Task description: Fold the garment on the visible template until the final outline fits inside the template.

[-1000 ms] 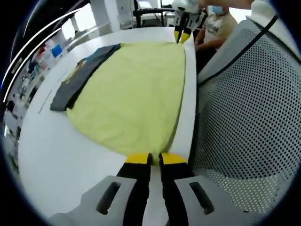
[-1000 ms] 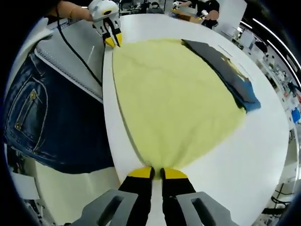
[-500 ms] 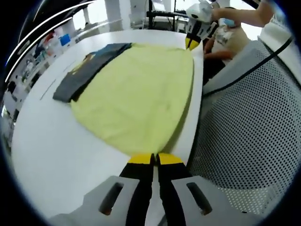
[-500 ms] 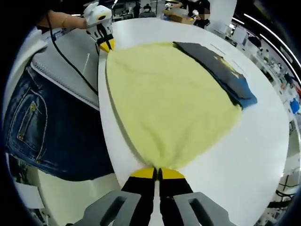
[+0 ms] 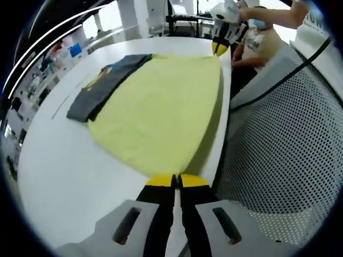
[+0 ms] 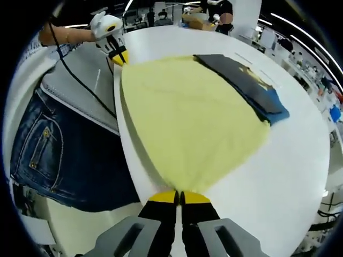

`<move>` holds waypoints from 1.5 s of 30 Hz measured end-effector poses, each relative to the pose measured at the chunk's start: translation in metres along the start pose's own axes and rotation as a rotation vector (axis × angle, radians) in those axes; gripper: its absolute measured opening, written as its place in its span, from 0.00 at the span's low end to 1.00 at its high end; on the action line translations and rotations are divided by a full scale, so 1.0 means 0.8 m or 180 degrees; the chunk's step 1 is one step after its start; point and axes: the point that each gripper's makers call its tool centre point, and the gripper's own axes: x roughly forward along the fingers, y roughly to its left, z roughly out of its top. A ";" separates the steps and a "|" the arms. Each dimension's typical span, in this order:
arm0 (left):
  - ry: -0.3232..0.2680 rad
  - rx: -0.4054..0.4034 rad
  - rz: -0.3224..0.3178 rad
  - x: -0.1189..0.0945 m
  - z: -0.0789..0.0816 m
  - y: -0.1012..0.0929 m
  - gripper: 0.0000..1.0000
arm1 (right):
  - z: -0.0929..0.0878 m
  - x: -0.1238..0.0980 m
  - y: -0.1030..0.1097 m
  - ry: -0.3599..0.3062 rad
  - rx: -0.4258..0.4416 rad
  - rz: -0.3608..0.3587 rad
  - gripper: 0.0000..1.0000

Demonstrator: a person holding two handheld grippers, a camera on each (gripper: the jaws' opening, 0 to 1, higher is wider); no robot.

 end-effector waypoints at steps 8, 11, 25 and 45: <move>0.0022 -0.0091 0.0004 -0.018 0.000 -0.002 0.00 | 0.007 -0.015 0.012 -0.0073 0.0038 0.0040 0.00; 0.0009 -0.0107 -0.0014 -0.025 0.003 -0.004 0.00 | 0.010 -0.023 0.015 -0.0090 0.0025 0.0055 0.00; 0.0030 -0.0186 -0.0123 -0.054 0.022 -0.008 0.00 | 0.030 -0.062 0.019 -0.0159 -0.0086 0.0102 0.00; 0.0117 -0.0239 -0.0234 -0.094 0.046 -0.008 0.00 | 0.061 -0.109 0.018 -0.0166 -0.0340 0.0101 0.00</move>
